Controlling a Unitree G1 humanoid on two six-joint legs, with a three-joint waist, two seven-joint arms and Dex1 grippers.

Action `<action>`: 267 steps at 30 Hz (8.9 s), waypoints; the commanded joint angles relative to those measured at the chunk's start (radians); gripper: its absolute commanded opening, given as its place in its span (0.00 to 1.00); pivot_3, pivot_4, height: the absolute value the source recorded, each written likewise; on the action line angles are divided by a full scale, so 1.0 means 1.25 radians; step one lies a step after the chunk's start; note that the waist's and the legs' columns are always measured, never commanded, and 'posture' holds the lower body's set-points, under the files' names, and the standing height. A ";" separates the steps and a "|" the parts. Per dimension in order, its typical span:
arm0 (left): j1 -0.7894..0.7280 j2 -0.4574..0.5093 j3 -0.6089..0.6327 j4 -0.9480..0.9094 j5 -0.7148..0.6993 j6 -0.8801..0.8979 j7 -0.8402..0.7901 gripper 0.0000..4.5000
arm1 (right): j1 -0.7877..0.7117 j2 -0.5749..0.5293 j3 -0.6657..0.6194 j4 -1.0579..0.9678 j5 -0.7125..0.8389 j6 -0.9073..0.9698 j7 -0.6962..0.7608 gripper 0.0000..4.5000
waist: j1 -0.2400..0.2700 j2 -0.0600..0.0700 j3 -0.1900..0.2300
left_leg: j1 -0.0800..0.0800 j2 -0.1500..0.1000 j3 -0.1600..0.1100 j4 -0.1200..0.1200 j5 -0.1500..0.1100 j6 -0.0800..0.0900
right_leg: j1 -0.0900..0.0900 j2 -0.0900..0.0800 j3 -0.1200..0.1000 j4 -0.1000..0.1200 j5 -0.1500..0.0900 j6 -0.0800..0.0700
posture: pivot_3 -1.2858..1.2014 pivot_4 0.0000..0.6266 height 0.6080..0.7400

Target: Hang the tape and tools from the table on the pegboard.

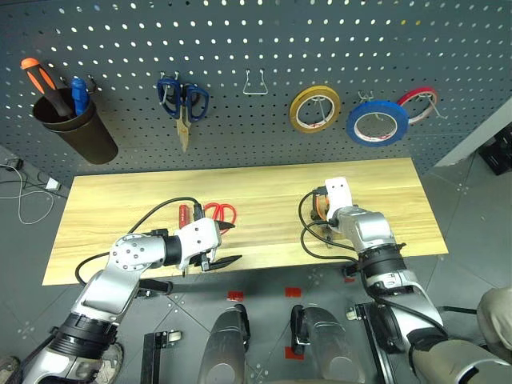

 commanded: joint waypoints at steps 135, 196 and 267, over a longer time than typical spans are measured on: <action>0.293 -0.289 0.164 -0.358 0.152 0.114 0.680 0.07 | 0.360 -0.440 0.238 -0.982 0.231 -0.098 0.416 1.00 | 0.032 -0.003 0.003 | -0.004 0.000 -0.007 0.000 -0.001 0.002 | 0.000 0.000 -0.006 -0.004 -0.003 0.004 | 0.50 0.45 1.00; -0.222 -0.212 0.254 0.349 -0.062 0.674 0.481 0.91 | 0.134 -0.242 0.318 -0.973 0.359 0.152 0.360 1.00 | 0.015 -0.005 0.004 | -0.003 0.000 -0.007 0.002 0.000 0.000 | 0.000 0.000 -0.006 0.000 -0.001 0.000 | 0.50 0.58 1.00; -0.394 0.000 0.416 0.120 -0.061 -0.058 0.580 0.18 | 0.044 -0.212 0.190 -0.934 0.448 0.130 0.282 1.00 | 0.000 -0.019 -0.012 | -0.003 0.001 -0.008 0.002 0.007 -0.005 | 0.000 0.001 -0.010 0.002 0.005 -0.003 | 0.51 0.33 1.00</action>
